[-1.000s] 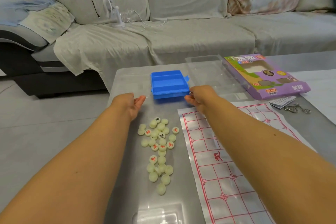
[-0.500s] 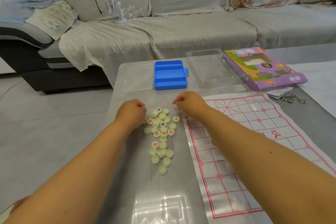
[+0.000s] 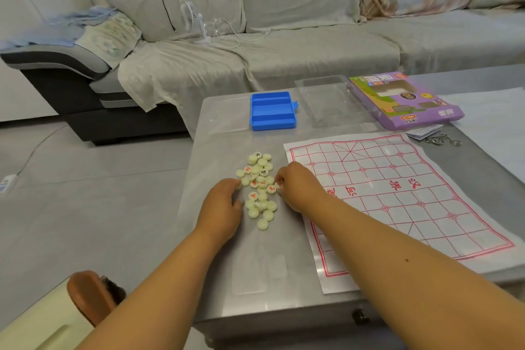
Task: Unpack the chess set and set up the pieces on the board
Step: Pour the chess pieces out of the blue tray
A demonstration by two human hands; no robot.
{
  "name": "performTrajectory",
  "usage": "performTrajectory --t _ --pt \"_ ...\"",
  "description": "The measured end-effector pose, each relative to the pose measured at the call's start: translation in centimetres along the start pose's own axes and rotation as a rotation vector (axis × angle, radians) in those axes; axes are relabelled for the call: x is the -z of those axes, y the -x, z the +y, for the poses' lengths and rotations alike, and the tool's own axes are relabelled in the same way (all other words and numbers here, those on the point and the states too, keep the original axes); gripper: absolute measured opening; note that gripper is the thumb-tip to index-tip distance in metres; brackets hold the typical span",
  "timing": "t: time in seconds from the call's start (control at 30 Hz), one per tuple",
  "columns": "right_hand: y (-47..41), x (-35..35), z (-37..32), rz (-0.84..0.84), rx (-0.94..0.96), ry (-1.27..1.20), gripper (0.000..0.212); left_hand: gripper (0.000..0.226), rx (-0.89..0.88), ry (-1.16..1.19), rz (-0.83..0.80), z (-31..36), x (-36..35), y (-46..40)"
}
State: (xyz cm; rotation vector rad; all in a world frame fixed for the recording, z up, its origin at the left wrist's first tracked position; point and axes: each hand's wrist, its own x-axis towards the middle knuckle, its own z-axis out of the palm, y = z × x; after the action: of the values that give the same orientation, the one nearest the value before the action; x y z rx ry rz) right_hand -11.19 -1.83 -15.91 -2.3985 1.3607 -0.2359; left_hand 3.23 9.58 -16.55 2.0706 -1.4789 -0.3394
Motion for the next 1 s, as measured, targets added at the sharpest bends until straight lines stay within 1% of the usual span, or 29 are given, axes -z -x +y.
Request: performTrajectory --t 0.1,0.17,0.43,0.67,0.9,1.0 --pt "1.1 -0.6 0.4 0.015 -0.057 -0.225 0.026 0.038 -0.05 0.024 0.067 -0.2 -0.7 0.9" --pt "1.3 -0.6 0.6 0.0 -0.05 -0.292 0.027 0.036 -0.043 0.043 0.093 -0.2 -0.8 0.8" --pt "1.1 -0.2 0.7 -0.018 -0.047 -0.312 0.021 0.035 -0.047 0.098 0.125 -0.4 -1.2 0.4" --pt "0.9 -0.4 1.0 -0.008 -0.04 -0.313 0.02 0.042 -0.046 0.05 0.071 -1.0 -1.9 0.0" --pt "0.8 -0.7 0.9 -0.005 -0.048 -0.294 0.02 0.032 -0.021 0.074 0.124 -1.1 -2.0 -0.3" --pt "0.8 -0.7 0.7 -0.016 -0.052 -0.304 0.024 0.031 -0.012 0.08 0.139 -1.1 -1.9 -0.2"
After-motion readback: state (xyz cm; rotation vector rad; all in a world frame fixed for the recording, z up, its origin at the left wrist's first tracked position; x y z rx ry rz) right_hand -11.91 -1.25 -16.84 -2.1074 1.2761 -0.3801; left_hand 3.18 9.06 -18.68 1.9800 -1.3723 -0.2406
